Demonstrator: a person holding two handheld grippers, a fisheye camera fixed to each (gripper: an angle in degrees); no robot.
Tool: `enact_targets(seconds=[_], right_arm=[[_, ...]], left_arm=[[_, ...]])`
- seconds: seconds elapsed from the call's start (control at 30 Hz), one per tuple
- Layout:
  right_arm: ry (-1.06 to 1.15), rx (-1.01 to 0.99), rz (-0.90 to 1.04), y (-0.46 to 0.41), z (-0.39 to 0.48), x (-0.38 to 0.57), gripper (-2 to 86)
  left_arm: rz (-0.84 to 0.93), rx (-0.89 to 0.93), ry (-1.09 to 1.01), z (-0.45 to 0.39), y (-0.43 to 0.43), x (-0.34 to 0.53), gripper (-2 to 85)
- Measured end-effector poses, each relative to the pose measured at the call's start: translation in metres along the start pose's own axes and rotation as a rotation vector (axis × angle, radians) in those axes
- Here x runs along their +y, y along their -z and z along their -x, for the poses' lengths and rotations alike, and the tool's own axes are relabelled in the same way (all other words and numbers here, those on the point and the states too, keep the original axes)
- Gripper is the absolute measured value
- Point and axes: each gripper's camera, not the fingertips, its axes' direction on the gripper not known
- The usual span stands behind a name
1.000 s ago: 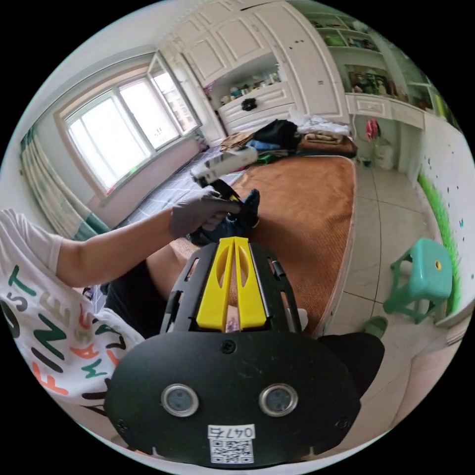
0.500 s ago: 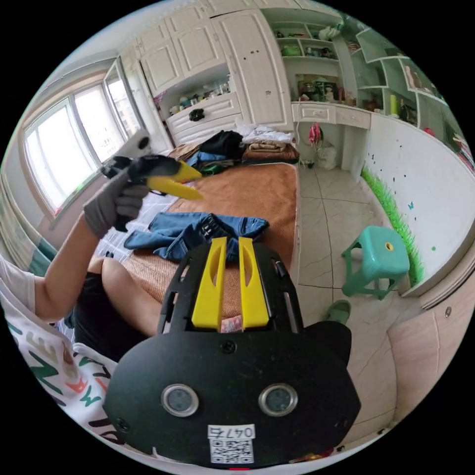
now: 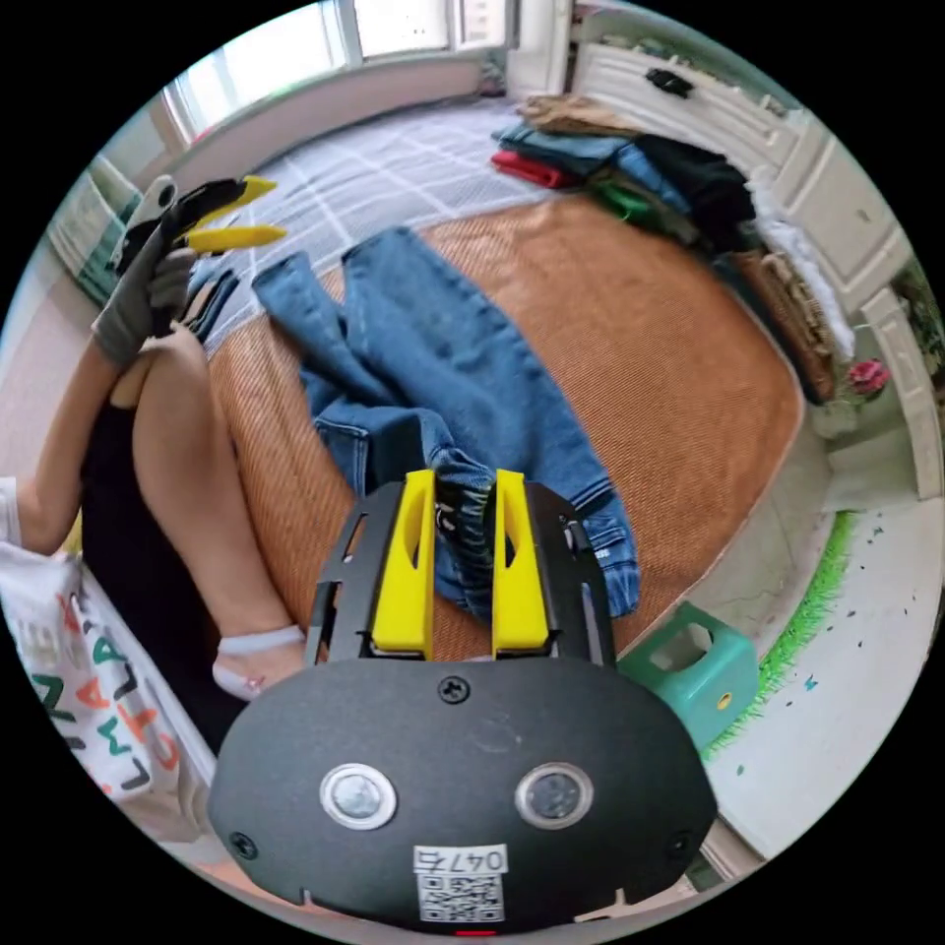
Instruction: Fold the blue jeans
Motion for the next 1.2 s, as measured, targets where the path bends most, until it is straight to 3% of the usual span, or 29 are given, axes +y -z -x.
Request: enact_targets(seconds=[0.07,0.17,0.23,0.3,0.37,0.43,0.5,0.67,0.77,0.9,1.07,1.2], right_arm=[[-0.003,0.018,-0.052,0.019,0.004,0.01,1.5],[-0.112,0.024,-0.365,0.085,0.002,0.07,0.1],[-0.301,0.034,-0.52,0.107,-0.017,0.128,0.0],[-0.326,0.094,-0.457,0.097,-0.021,0.151,0.0],[-0.253,0.148,-0.279,0.075,-0.01,0.155,0.0],[-0.134,0.213,-0.041,0.04,0.012,0.151,0.1],[-0.138,0.254,0.037,0.022,0.018,0.15,0.2],[-0.277,0.146,0.027,0.018,0.001,0.149,0.7],[-0.112,0.156,0.008,0.03,0.023,0.153,0.8],[-0.029,0.083,-0.189,0.073,0.04,0.18,1.6],[-0.102,0.054,0.04,0.063,0.03,0.198,4.9],[-0.11,0.043,-0.228,0.096,0.044,0.195,6.7]], left_arm=[[-0.005,-0.058,0.035,0.014,-0.002,0.006,21.9],[-0.021,-0.015,0.086,0.038,-0.004,0.018,22.6],[-0.031,0.011,0.087,0.047,-0.009,0.02,22.7],[0.012,0.027,0.062,0.046,-0.024,0.017,22.9],[0.1,0.033,0.025,0.042,-0.049,0.013,23.5],[0.267,0.053,-0.039,0.032,-0.093,0.011,25.1],[0.378,0.042,-0.077,0.024,-0.122,0.014,26.6],[0.464,-0.082,-0.106,0.015,-0.171,0.012,27.0],[0.535,-0.086,-0.116,0.013,-0.208,0.01,27.0],[0.553,-0.098,-0.123,0.008,-0.24,0.005,27.5],[0.551,-0.085,-0.094,0.012,-0.272,-0.002,27.4],[0.578,-0.092,-0.106,0.009,-0.307,-0.005,27.6]])
